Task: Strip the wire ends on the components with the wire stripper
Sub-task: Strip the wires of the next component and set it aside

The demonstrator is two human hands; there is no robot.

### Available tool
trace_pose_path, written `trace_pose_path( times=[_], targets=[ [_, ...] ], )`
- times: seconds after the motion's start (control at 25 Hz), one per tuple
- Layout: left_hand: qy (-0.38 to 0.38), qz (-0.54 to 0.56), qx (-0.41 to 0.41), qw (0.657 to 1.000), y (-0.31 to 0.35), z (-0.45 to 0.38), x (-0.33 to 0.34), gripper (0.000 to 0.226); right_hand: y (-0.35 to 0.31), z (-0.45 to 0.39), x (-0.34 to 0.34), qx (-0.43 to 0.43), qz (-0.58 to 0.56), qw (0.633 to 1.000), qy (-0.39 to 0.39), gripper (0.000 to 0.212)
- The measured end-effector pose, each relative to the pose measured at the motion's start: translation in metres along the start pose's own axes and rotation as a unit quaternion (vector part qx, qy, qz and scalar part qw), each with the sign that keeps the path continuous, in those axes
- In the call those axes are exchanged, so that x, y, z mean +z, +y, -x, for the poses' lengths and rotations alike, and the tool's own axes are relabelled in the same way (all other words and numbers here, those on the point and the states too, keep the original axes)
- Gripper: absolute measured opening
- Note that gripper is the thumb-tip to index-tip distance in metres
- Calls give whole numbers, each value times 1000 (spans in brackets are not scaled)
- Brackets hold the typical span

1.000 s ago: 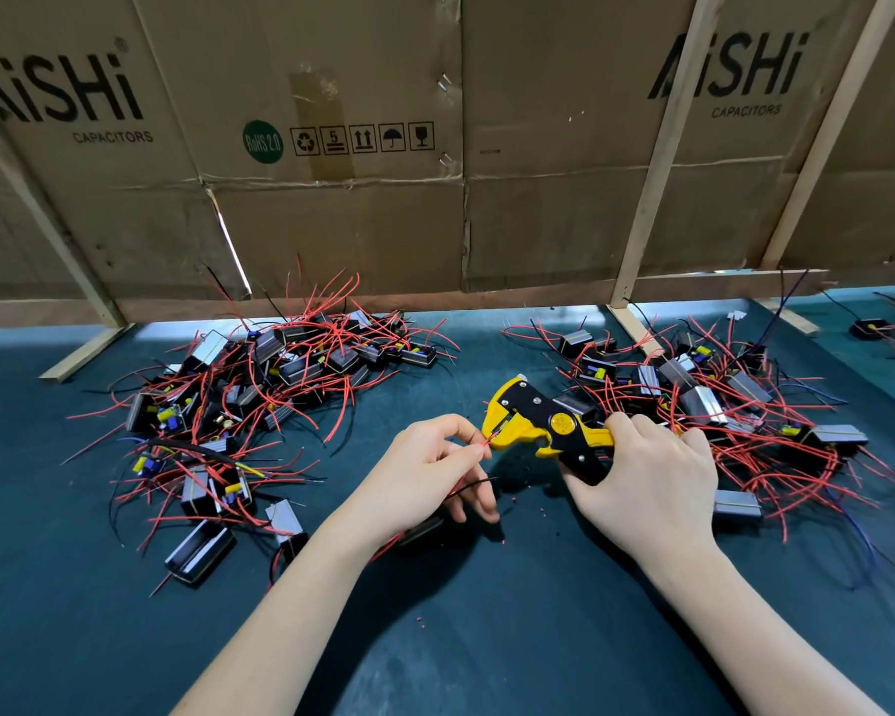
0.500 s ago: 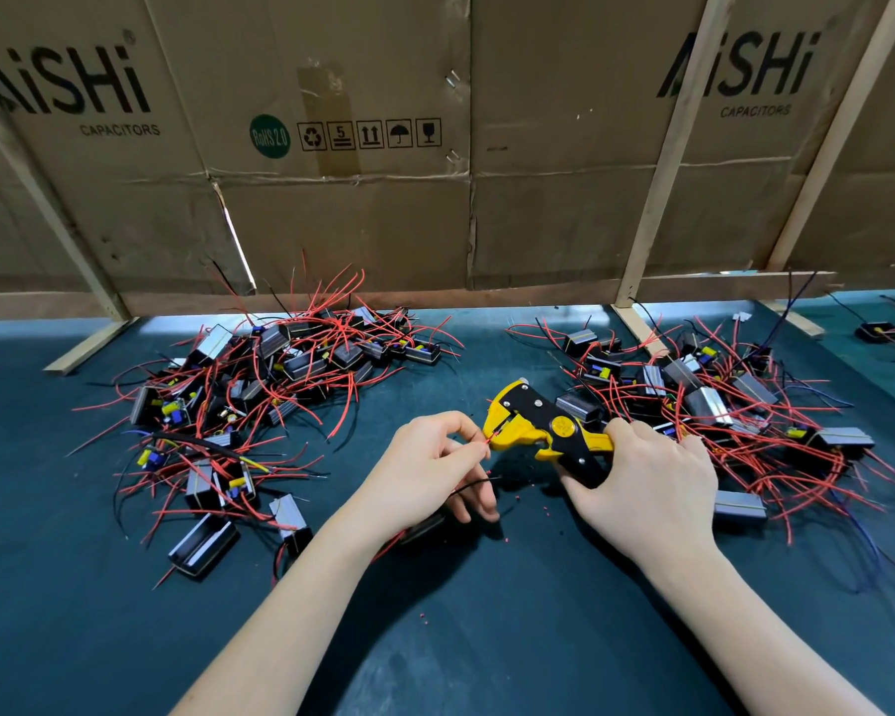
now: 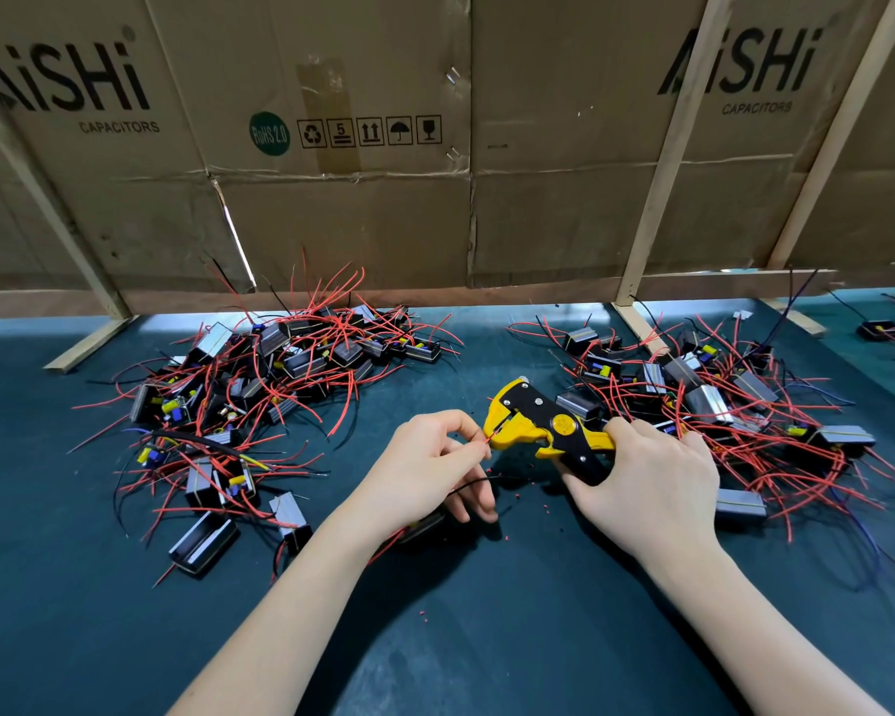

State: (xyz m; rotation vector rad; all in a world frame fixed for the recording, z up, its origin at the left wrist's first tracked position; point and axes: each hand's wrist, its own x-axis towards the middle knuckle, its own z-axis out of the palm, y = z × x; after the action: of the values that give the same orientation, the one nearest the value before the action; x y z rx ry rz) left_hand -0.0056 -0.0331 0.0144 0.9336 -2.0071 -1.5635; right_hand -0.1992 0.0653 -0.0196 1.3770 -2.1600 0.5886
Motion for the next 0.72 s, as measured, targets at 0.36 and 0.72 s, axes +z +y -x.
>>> trace_pose_path(
  times=[0.36, 0.72],
  targets=[
    [-8, -5, -5, 1000, 2, 2, -3, 11, -3, 1, -3, 1, -5, 1000, -7, 47],
    [-23, 9, -1, 1000, 9, 6, -5, 12, -2, -2, -3, -3, -25, 1000, -16, 48]
  ],
)
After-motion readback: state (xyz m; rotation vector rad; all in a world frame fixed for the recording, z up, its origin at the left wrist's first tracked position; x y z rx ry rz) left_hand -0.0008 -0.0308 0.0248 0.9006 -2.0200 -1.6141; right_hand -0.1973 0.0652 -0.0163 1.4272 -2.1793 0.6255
